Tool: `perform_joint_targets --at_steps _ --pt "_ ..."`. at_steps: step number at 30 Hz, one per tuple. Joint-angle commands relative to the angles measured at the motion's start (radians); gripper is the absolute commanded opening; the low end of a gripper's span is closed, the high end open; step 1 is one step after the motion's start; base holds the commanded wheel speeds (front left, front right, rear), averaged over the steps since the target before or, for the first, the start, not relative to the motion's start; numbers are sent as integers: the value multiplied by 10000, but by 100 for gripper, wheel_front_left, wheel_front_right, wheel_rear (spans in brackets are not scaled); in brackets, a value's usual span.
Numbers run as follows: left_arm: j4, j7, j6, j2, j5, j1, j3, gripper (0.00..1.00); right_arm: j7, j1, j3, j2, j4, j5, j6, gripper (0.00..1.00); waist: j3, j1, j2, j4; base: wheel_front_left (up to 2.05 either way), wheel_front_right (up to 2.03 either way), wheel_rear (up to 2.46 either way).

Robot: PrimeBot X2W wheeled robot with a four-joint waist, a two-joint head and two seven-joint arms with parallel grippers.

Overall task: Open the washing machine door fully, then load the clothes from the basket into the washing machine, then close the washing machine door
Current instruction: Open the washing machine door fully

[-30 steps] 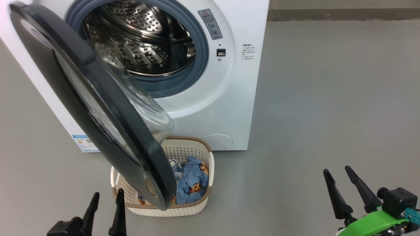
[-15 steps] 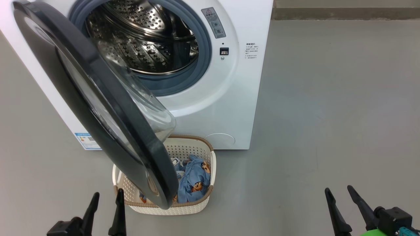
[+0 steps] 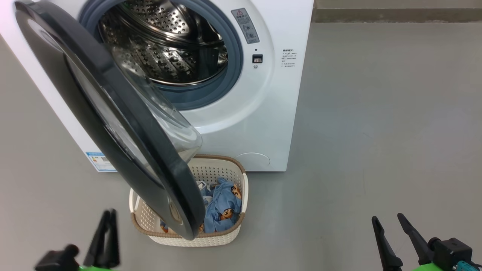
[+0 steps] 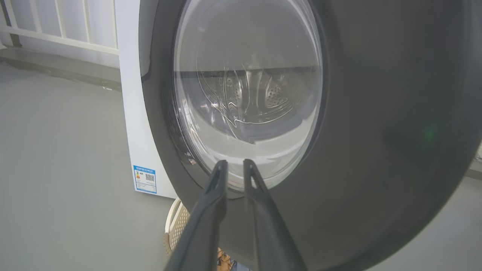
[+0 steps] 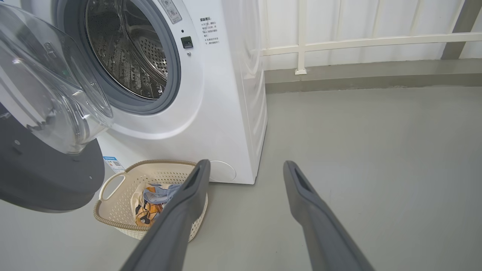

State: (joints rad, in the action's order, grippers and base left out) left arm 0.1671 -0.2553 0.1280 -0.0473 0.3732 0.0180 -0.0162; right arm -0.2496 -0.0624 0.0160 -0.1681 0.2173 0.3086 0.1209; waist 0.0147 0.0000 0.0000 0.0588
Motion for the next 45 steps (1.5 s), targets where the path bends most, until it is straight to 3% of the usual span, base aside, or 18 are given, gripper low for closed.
perform_joint_targets --at_steps 1,5,9,13,17,23,28,35,45 --pt "-430 -65 27 -91 -110 -487 421 0 -122 110 162 -123 -226 -116 98 100 -2 0 0 9 0 0 0" --pt "-1687 -65 27 -50 -255 -646 797 0 -122 105 154 -119 -239 -134 98 100 -6 0 0 25 0 0 0" --pt "-3576 -65 -6 -35 552 -871 730 0 -122 122 162 -128 -245 -140 98 100 1 0 0 10 0 0 0" --pt "-5130 -65 -162 -33 724 -962 -213 0 -122 178 184 -137 -252 -93 98 100 57 0 0 -41 0 0 0" --pt "-5658 -65 -297 -32 944 -1077 -1577 0 -122 288 223 -140 -259 -75 98 100 167 0 0 -124 0 0 0" --pt "-4704 -65 -303 -31 1253 -1309 -3229 0 -122 415 301 -130 -246 -48 98 100 321 0 0 -267 0 0 0" --pt "-3400 -65 -257 -31 1684 -1553 -3861 0 -122 499 331 -126 -221 -46 98 100 413 0 0 -360 0 0 0" --pt "-1728 -65 -272 -30 2155 -1892 -3682 0 -122 620 432 -129 -181 -36 98 100 497 0 0 -478 0 0 0" --pt "-862 -65 -285 -30 2438 -2150 -3207 0 -122 701 440 -174 -207 -55 98 100 505 0 0 -497 0 0 0"
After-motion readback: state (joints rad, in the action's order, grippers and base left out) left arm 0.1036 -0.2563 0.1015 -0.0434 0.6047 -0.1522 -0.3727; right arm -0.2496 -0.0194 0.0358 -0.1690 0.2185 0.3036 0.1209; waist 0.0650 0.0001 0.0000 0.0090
